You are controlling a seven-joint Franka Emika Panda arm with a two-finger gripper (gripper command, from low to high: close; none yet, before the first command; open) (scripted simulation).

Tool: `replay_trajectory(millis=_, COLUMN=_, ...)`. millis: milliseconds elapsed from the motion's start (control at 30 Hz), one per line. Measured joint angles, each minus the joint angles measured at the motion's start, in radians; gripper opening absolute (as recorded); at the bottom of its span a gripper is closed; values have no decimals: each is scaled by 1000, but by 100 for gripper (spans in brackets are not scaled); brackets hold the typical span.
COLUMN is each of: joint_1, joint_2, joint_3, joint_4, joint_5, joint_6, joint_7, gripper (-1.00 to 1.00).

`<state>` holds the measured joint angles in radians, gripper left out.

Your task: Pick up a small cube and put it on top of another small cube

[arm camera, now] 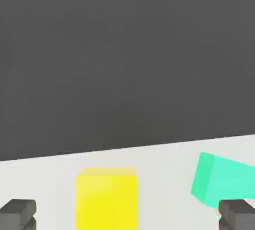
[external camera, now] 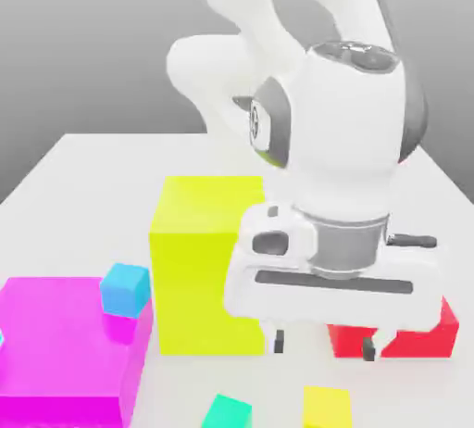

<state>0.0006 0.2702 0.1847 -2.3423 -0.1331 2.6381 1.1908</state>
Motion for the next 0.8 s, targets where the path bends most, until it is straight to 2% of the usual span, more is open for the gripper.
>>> replay_trajectory(millis=167, joint_1=38, joint_2=180, joint_3=-38, joint_4=25, joint_5=-37, joint_6=122, joint_7=41, gripper=0)
replay_trajectory(millis=200, joint_1=46, joint_2=205, joint_3=-46, joint_4=30, joint_5=-45, joint_6=142, joint_7=47, gripper=-100)
replay_trajectory(millis=400, joint_1=49, joint_2=218, joint_3=-50, joint_4=32, joint_5=-49, joint_6=153, joint_7=51, gripper=-100)
replay_trajectory(millis=567, joint_1=20, joint_2=82, joint_3=-12, joint_4=4, joint_5=1, joint_6=45, joint_7=14, gripper=-100)
replay_trajectory(millis=800, joint_1=-128, joint_2=1, joint_3=-131, joint_4=67, joint_5=38, joint_6=-108, joint_7=-37, gripper=-100)
